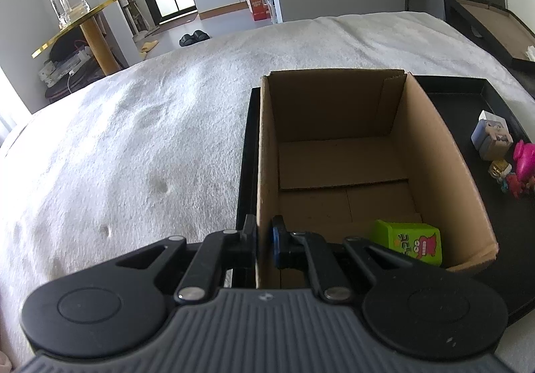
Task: Organize rigid objects
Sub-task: 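Lift the pink plush figure with the right tool over the box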
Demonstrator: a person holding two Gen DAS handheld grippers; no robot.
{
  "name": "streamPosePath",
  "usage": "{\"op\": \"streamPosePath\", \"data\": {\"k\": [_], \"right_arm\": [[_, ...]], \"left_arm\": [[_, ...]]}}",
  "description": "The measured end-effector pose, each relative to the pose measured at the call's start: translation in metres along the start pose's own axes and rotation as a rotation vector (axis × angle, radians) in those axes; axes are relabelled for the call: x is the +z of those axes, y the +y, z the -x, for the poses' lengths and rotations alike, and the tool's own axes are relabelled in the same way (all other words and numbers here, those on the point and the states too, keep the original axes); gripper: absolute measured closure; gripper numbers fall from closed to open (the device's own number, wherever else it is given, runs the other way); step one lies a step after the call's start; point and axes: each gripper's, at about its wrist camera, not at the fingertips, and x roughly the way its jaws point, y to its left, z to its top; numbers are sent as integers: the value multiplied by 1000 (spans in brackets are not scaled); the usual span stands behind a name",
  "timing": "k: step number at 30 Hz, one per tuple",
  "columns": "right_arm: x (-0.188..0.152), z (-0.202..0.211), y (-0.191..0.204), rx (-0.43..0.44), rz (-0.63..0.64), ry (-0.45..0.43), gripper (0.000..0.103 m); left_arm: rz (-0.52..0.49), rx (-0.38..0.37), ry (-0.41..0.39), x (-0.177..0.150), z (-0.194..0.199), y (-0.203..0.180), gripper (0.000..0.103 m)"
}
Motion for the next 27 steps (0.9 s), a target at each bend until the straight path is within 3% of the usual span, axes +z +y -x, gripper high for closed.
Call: {"op": "streamPosePath", "data": {"k": [16, 27], "right_arm": [[30, 9, 62, 6, 159, -89, 61], [42, 7, 94, 53, 216, -144, 61]], "left_arm": [[6, -28, -15, 1, -1, 3, 96], [11, -43, -26, 0, -3, 6, 96]]}}
